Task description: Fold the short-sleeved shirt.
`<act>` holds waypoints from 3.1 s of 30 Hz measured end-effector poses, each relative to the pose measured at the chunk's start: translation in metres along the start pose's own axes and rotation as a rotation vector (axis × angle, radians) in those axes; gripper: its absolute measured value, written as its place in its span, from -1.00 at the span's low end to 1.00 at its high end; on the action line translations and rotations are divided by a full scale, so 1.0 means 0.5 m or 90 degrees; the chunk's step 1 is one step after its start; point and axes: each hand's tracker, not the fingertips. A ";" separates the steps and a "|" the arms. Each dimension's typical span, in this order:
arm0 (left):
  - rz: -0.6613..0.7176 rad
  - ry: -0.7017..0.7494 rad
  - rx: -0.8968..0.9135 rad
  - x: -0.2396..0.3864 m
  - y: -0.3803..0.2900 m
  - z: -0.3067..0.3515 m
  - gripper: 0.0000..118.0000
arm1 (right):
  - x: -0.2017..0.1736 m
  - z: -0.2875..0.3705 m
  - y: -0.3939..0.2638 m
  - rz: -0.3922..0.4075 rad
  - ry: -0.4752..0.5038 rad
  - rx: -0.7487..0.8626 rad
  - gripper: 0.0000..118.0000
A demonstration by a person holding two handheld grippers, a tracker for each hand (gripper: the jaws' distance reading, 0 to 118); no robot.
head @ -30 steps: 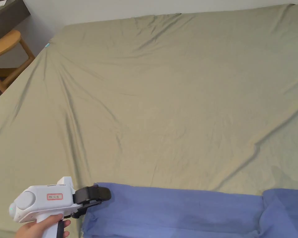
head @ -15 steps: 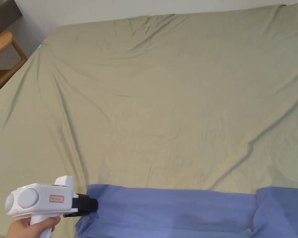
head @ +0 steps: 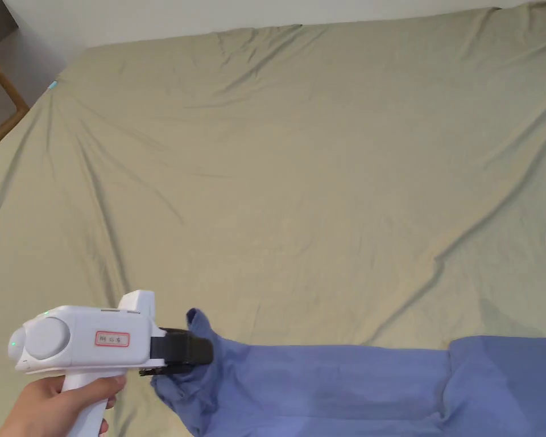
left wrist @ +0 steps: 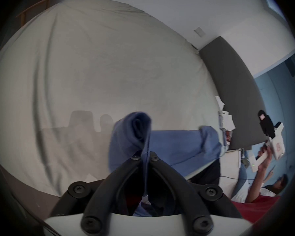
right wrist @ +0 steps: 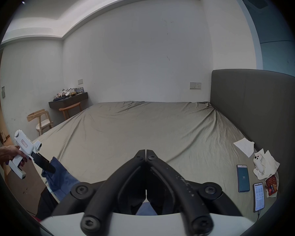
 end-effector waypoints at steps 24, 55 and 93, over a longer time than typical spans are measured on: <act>-0.070 -0.020 0.152 0.112 -0.037 -0.132 0.06 | 0.041 0.037 -0.029 -0.028 -0.030 -0.005 -1.00; -0.299 -0.055 0.027 0.257 -0.263 -0.255 -0.98 | 0.042 0.041 -0.029 -0.039 -0.031 -0.017 -1.00; -0.048 -0.058 0.369 0.083 0.034 0.081 0.38 | 0.023 0.033 -0.015 0.001 -0.139 0.069 -1.00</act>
